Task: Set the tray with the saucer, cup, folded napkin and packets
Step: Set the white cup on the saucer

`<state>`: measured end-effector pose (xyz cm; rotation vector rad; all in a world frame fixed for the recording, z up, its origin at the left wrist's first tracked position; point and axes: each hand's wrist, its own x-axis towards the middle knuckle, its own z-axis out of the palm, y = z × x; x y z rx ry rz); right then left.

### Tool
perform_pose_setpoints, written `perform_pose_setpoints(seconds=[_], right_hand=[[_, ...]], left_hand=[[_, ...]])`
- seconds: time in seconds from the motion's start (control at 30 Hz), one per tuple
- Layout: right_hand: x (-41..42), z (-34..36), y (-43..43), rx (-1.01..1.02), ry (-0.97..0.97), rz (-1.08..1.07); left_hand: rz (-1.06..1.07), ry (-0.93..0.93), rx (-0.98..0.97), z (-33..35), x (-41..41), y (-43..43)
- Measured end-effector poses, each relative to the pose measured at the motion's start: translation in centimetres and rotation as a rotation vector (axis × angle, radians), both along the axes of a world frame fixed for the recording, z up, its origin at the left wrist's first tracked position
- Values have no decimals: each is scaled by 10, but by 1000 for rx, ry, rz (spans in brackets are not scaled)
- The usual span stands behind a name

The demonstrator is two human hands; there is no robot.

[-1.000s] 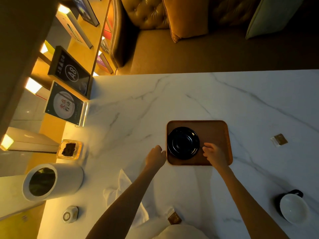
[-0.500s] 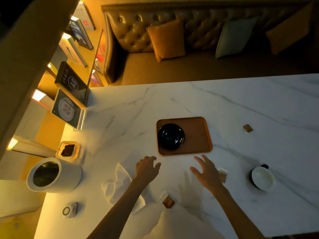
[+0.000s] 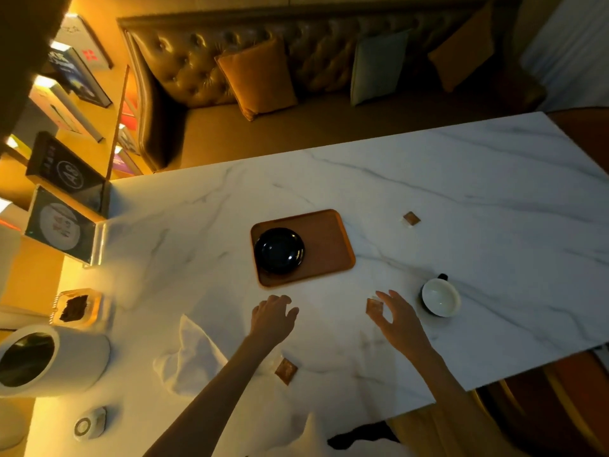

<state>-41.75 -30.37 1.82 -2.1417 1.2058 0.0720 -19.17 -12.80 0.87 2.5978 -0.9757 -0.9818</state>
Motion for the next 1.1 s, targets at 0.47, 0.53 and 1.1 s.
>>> perform_pose_setpoints(seconds=[0.47, 0.53, 1.1], right_hand=[[-126, -33, -166, 289, -33, -362], [-135, -41, -182, 350, -23, -361], [-138, -76, -203, 737, -189, -521]], left_hand=[[-48, 155, 38, -14, -125, -189], [-67, 166, 54, -20, -143, -215], [-83, 413, 115, -63, -203, -306]])
